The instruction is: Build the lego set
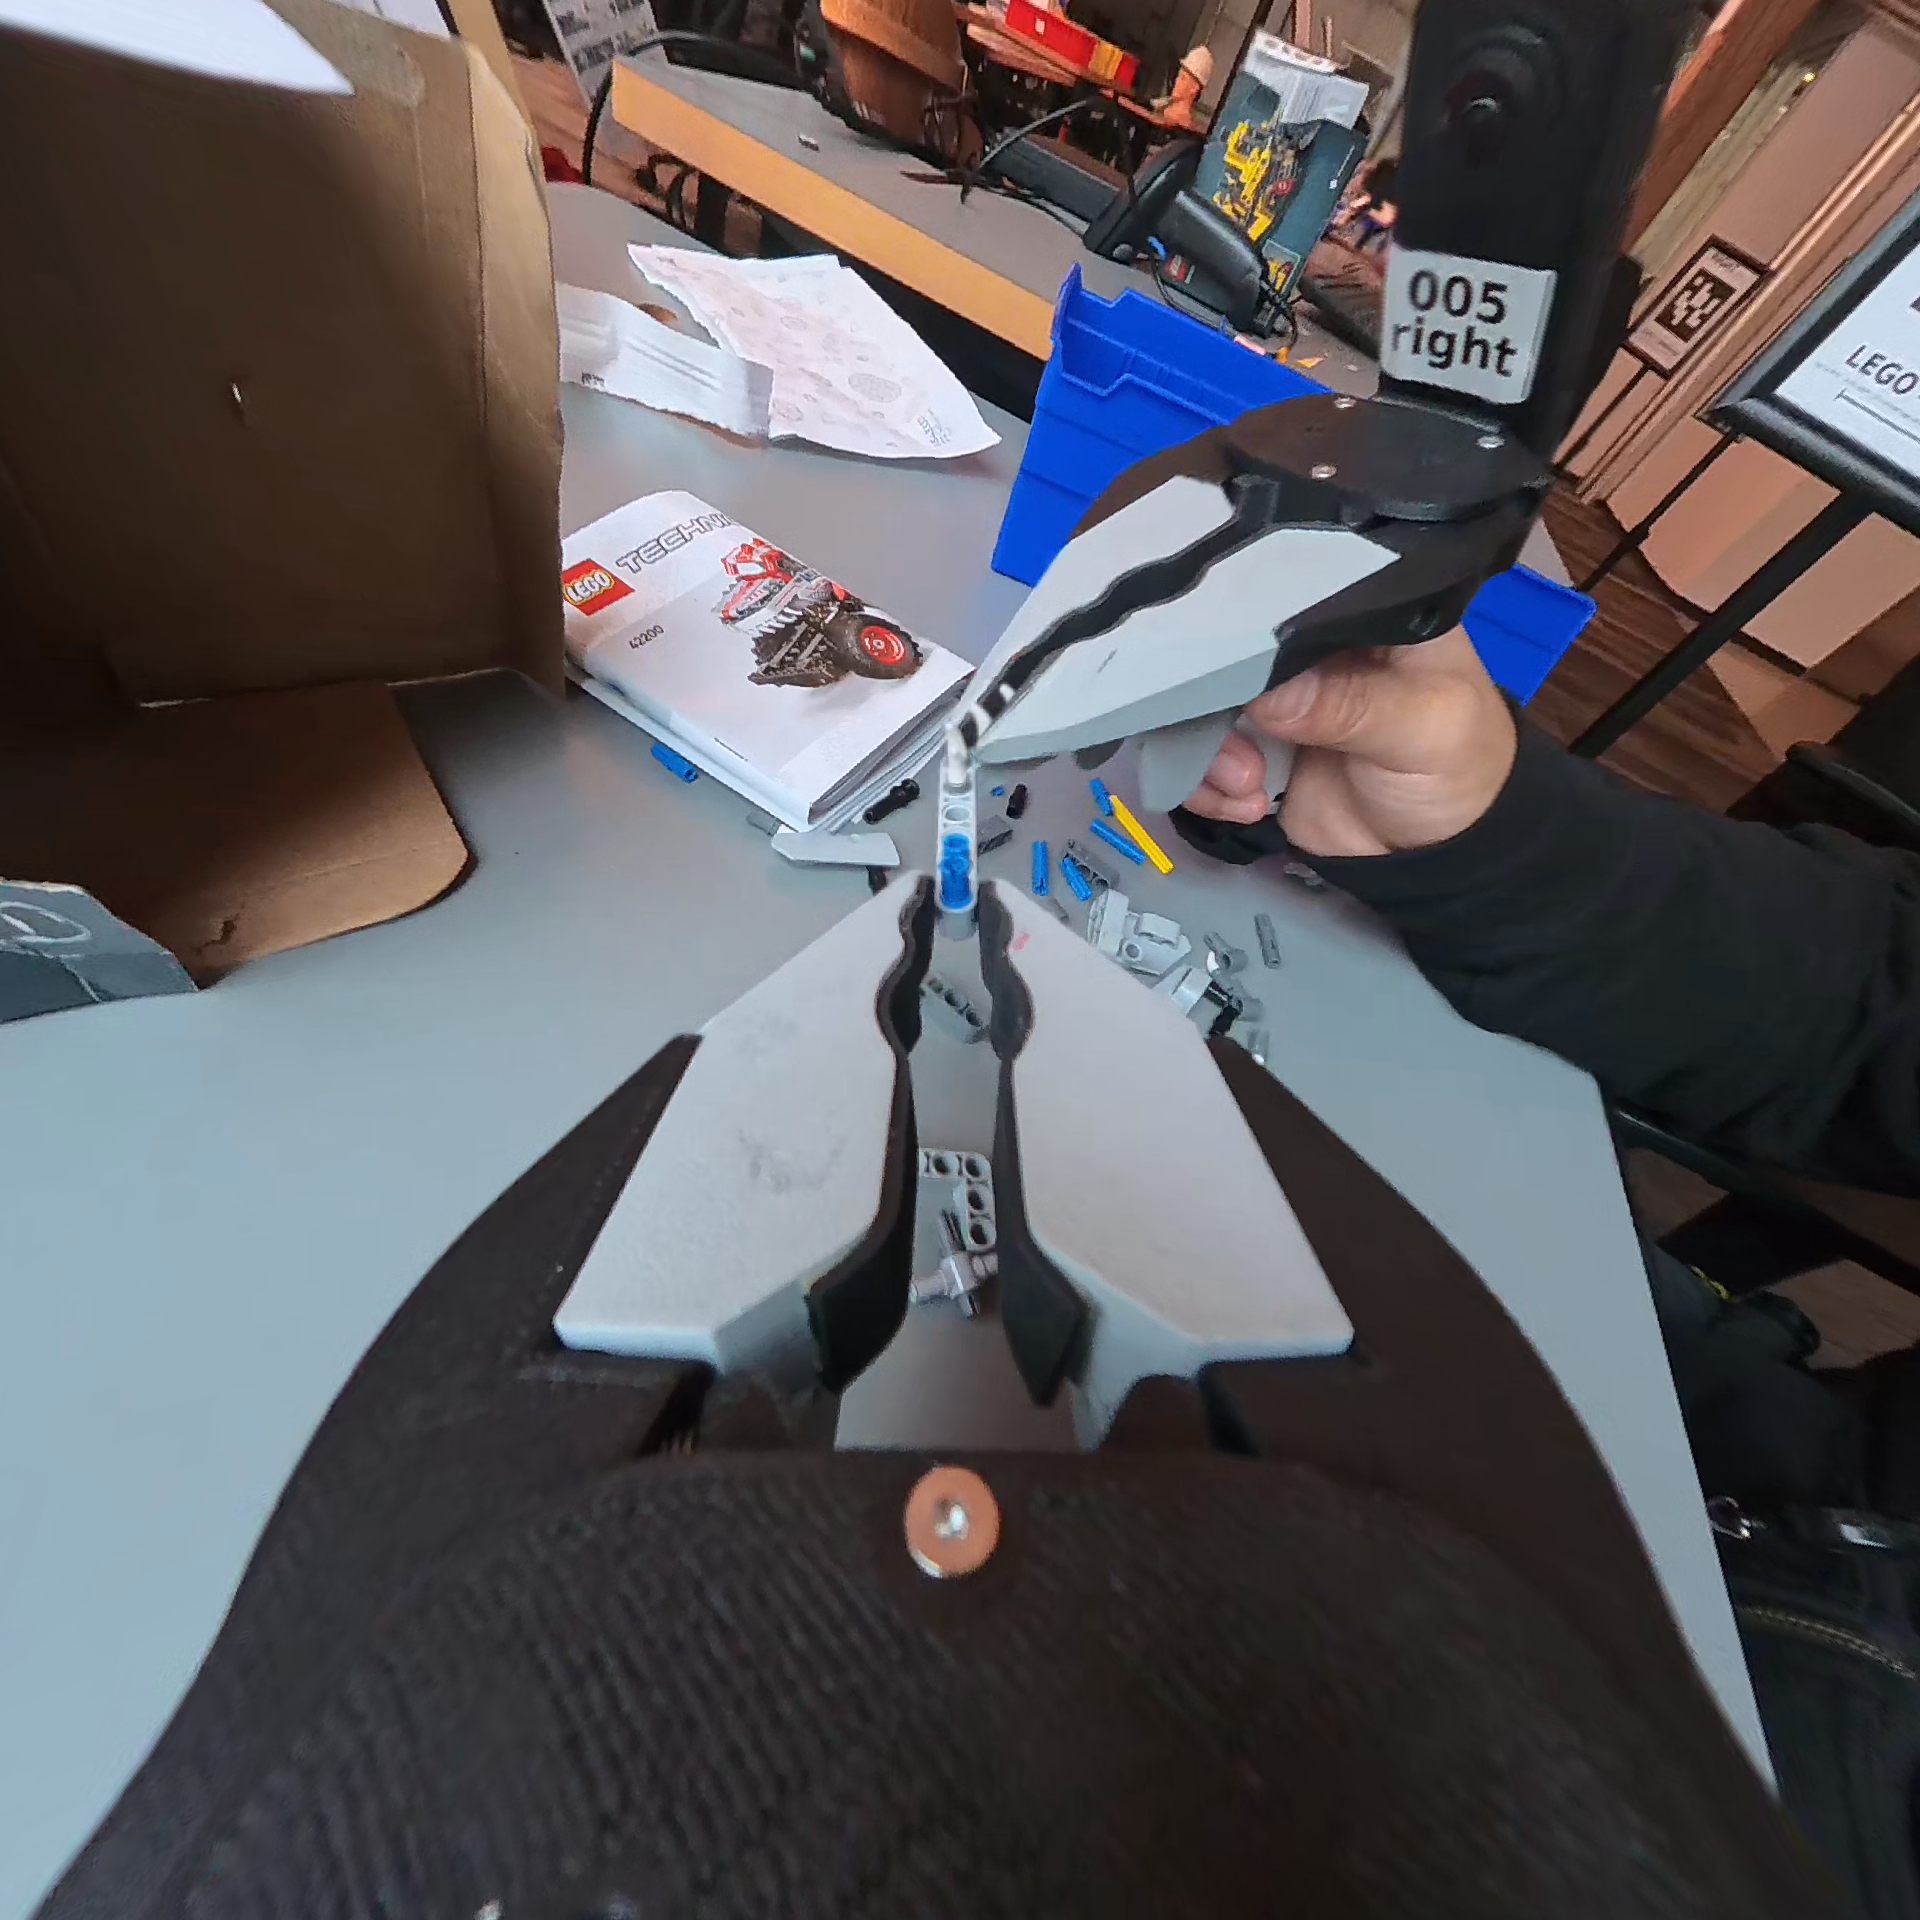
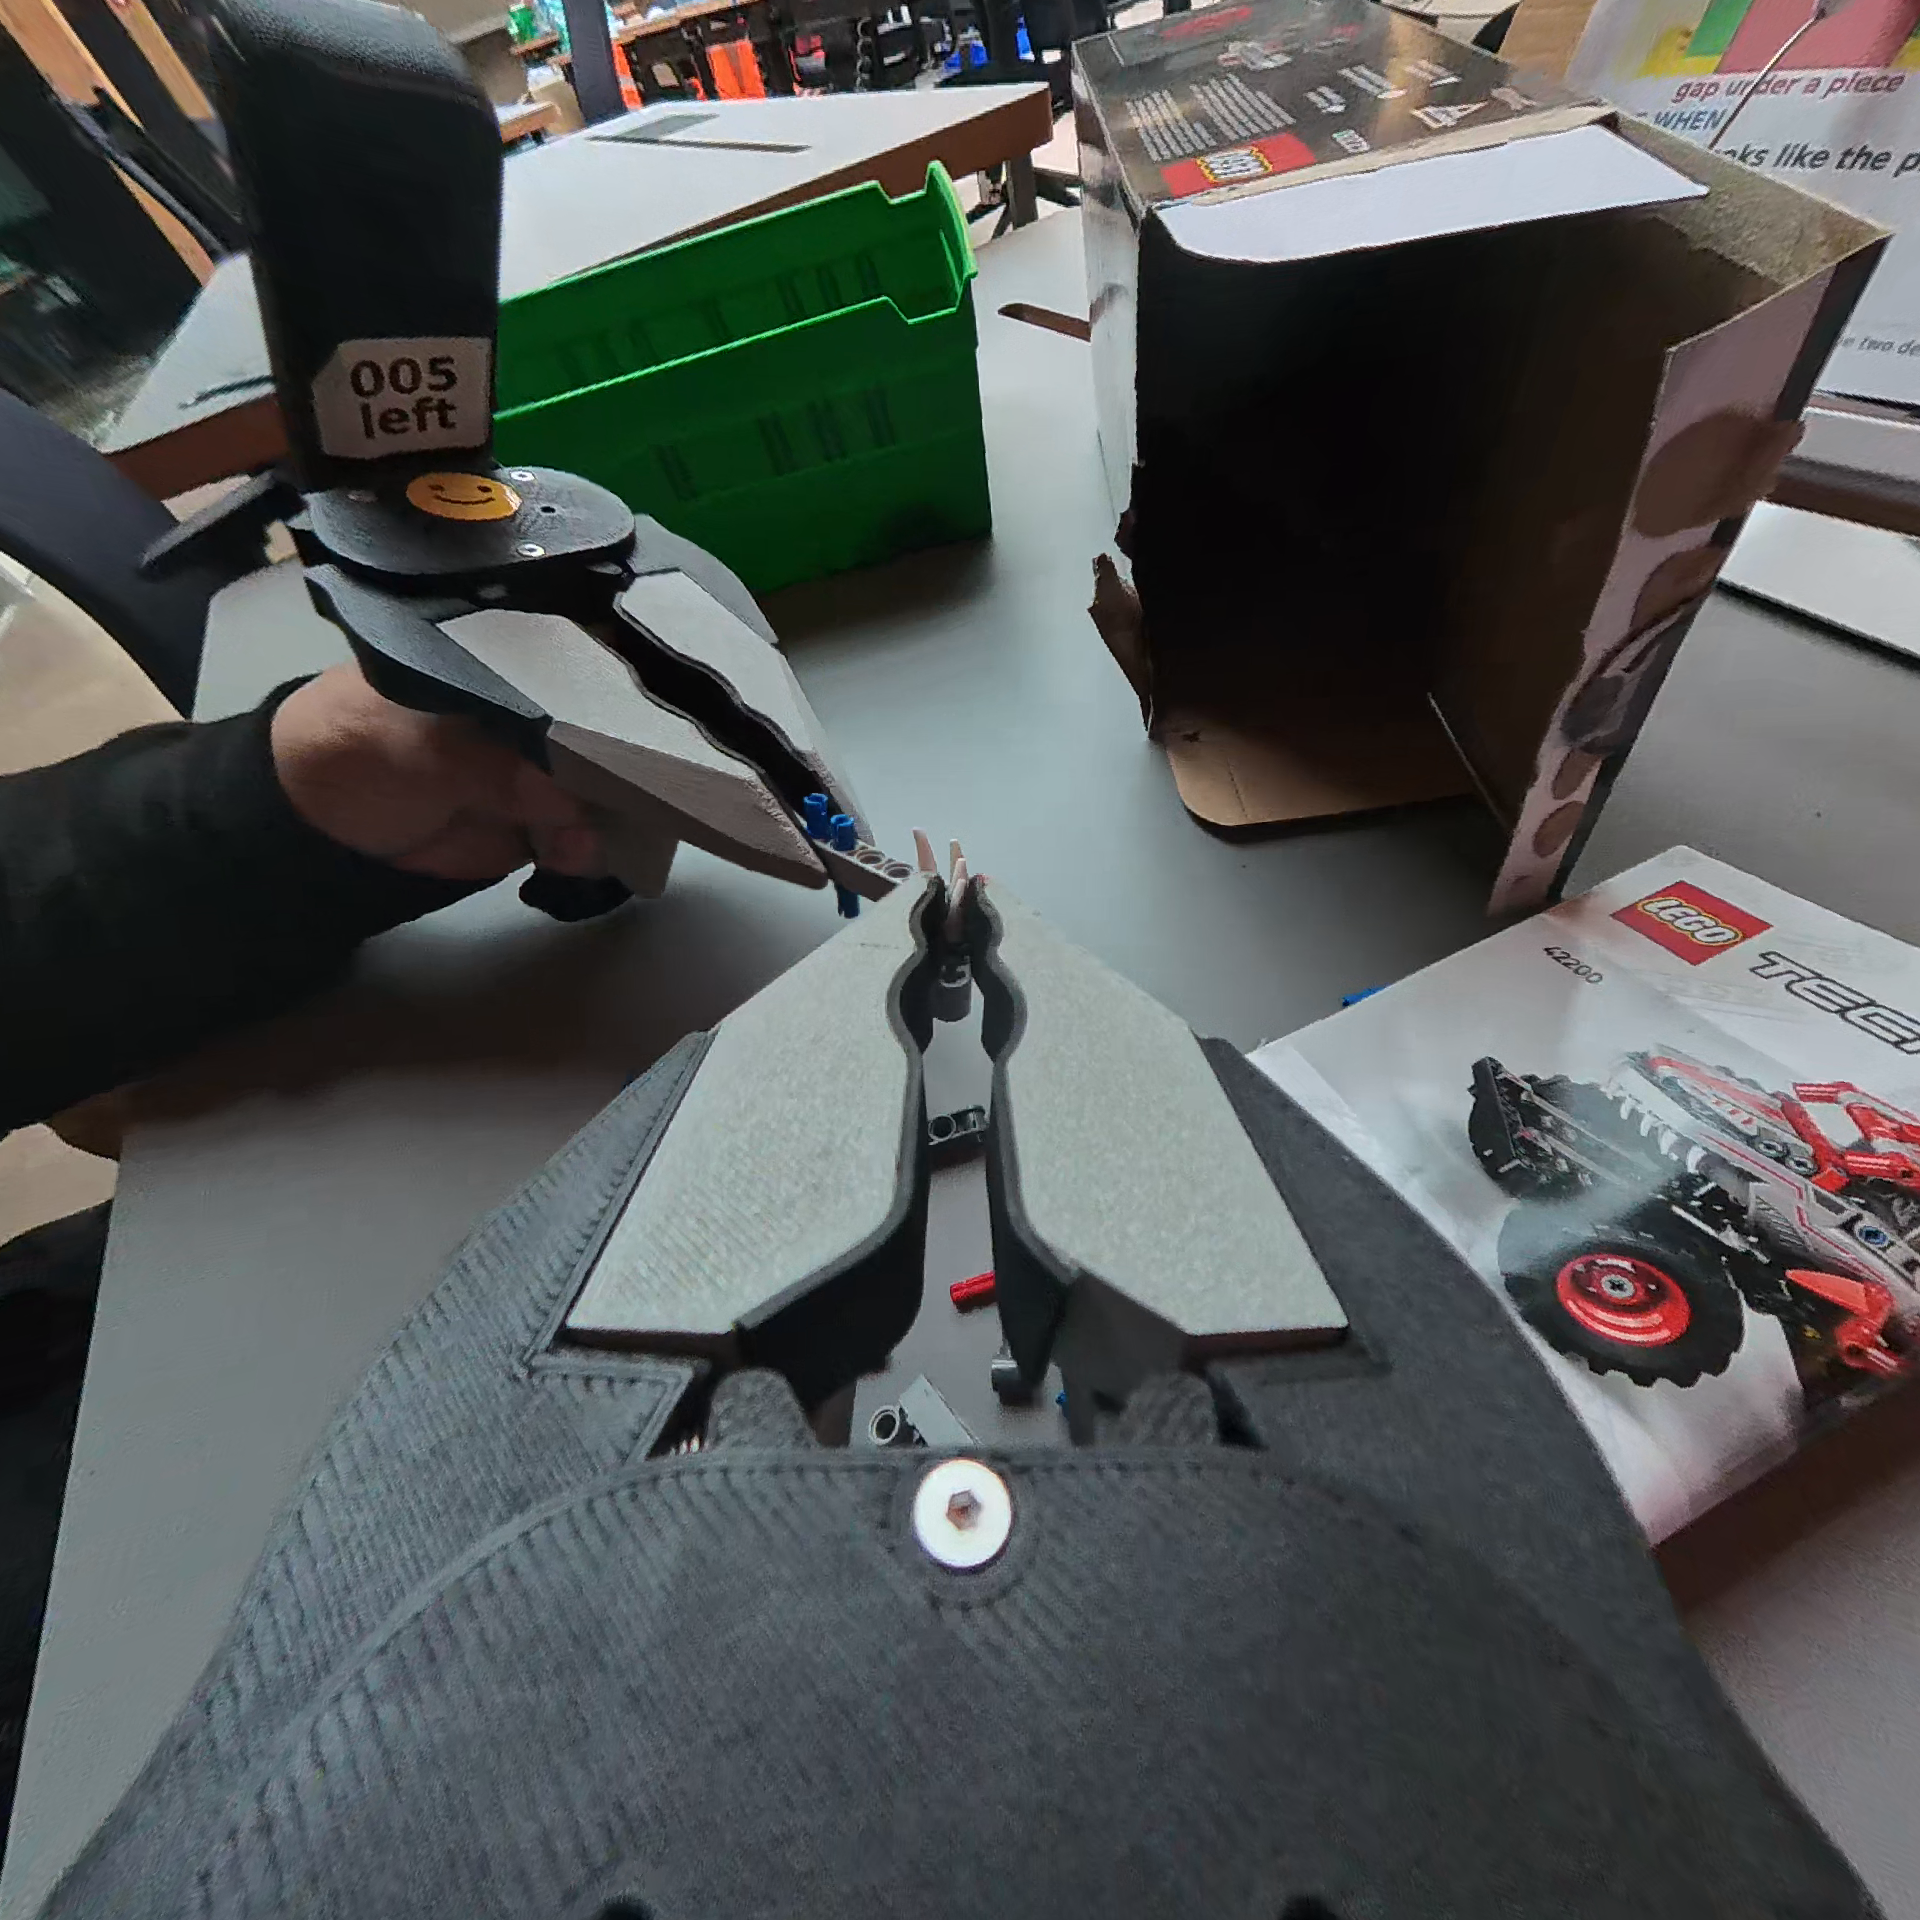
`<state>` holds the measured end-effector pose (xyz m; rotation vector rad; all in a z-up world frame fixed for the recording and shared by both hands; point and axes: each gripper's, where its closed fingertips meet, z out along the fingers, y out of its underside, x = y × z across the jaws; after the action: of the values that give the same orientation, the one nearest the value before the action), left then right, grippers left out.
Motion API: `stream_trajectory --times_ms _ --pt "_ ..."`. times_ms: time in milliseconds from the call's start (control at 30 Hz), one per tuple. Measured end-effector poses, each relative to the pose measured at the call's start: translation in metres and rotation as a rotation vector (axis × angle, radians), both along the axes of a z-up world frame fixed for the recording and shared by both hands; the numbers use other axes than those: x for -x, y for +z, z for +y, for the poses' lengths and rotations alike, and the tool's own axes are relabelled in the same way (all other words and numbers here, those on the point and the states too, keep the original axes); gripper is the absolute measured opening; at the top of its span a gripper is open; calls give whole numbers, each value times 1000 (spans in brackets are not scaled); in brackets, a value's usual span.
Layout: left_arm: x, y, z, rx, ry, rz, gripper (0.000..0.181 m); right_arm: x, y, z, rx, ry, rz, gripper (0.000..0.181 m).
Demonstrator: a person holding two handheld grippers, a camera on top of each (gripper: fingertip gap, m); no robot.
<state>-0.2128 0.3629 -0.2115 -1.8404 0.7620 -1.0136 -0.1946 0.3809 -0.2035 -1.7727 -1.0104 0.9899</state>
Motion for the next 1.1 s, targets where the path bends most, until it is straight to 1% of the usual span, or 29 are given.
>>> stream_trajectory --times_ms 67,100,200,300,367,433,533,633,733,867,1000,1100 --pt "-1 -4 -2 23 -14 8 5 0 2 -1 -4 7 11 1" --pt "-1 -1 -2 13 -13 -7 6 0 7 -2 -21 10 30 1" --pt "6 14 1 26 9 -127 6 -7 26 -3 -82 16 87 14" --pt "15 31 3 60 1 -276 6 -17 42 -4 -85 42 169 17" --pt "16 38 2 83 -24 -351 6 -14 37 -9 -10 105 196 16" --pt "11 43 -3 93 -65 -395 6 -3 31 -20 80 191 217 17" --pt "2 47 -9 95 -101 -434 6 14 27 -37 138 278 234 13" --pt "-4 48 -15 81 -139 -428 5 23 24 -42 158 292 244 4" --pt "-10 45 -19 82 -165 -401 5 25 25 -44 193 312 277 2" --pt "-10 43 -18 97 -162 -404 5 22 26 -41 190 309 288 1" --pt "-11 40 -20 91 -161 -362 5 21 21 -43 158 310 237 1" --pt "-13 29 -19 63 -122 -244 5 18 8 -43 162 292 140 1"
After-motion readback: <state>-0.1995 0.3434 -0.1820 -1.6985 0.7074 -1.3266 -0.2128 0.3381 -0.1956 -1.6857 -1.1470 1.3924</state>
